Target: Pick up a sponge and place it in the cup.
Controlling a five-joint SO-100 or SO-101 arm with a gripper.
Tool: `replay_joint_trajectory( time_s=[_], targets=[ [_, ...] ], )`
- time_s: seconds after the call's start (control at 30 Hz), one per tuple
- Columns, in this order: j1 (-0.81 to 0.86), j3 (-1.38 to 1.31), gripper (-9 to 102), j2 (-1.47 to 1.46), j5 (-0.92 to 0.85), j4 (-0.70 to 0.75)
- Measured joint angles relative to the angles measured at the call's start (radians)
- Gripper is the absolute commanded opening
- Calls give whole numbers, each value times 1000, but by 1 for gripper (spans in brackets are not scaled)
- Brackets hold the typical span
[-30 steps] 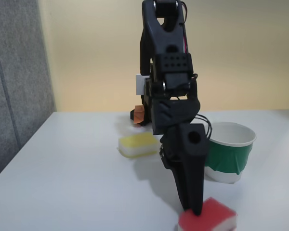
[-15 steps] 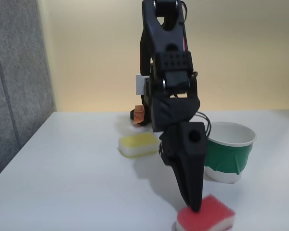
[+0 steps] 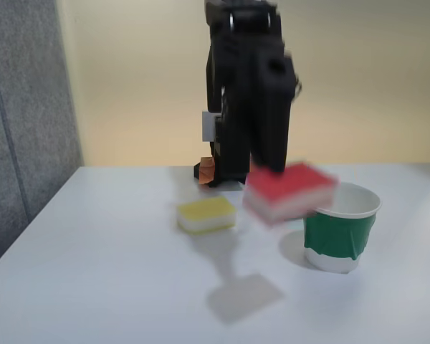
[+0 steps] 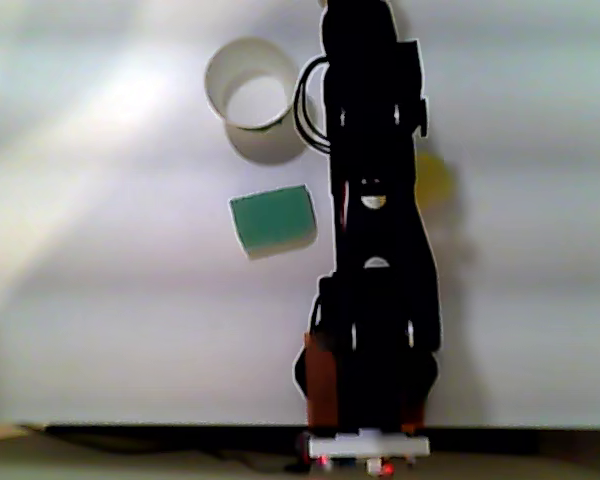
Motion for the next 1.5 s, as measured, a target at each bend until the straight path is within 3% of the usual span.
replay_joint_trajectory(
  time_s=[0.33,0.6,0.93,1.17,1.5],
  targets=[
    [-129,-46,0,342,34,696],
    [-156,-233,0,275,75,1068],
    [-178,-552,0,-17,163,1262],
    [-244,-721,0,-267,262,1264],
    [-359,-756,0,-393,365,1243]
  ],
)
